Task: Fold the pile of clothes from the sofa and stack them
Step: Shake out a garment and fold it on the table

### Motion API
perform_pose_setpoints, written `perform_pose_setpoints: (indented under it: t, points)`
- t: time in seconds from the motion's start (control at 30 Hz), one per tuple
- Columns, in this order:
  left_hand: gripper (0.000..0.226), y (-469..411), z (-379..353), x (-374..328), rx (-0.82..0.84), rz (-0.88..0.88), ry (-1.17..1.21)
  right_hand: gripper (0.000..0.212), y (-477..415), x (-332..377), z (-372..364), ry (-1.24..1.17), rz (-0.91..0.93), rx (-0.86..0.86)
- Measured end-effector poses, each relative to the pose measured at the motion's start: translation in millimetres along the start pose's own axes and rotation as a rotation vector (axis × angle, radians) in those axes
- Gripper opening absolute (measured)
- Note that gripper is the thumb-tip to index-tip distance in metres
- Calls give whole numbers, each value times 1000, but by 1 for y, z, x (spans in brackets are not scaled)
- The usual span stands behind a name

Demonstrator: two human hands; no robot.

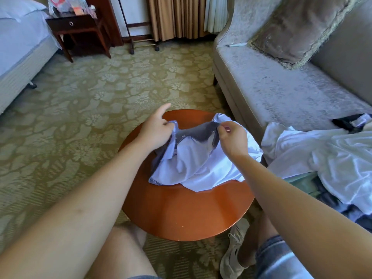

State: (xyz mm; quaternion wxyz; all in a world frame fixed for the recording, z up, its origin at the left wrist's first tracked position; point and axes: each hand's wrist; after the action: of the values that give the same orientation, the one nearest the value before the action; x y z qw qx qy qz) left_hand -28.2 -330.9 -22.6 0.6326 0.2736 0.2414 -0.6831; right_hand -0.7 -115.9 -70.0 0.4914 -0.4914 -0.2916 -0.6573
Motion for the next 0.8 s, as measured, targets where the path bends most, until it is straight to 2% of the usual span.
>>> perform_pose_setpoints:
  t: [0.17,0.2,0.27,0.33,0.47,0.53,0.63,0.8]
  points:
    - [68,15,-6,-46,254,-130,-61,21,14,45,12,-281,85,260]
    - [61,20,-6,-57,307,-155,-38,19,18,53,17,-297,93,292]
    - [33,28,-6,-73,339,-193,-25,17,24,61,26,-326,100,312]
    - [16,33,-5,-80,306,-179,-45,18,30,62,34,-373,79,310]
    - [16,41,-9,-80,258,-136,-85,17,46,56,37,-494,-15,336]
    - [15,44,-10,-80,196,-98,-41,6,56,47,32,-449,-63,388]
    - [15,47,-7,-82,115,-39,55,8,71,33,26,-277,-106,431]
    - [14,52,2,-81,40,-15,74,26,78,38,19,-367,-107,379]
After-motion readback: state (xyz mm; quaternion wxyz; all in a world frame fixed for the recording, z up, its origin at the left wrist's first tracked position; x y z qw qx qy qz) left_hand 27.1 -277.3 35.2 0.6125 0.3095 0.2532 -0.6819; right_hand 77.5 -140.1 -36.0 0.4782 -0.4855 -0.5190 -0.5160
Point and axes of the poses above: each hand's wrist, its own y-axis away from the middle knuckle, its own z-axis out of the back of the hand, x = y × z, and after that the axes turned 11 degrees about -y, right-handed
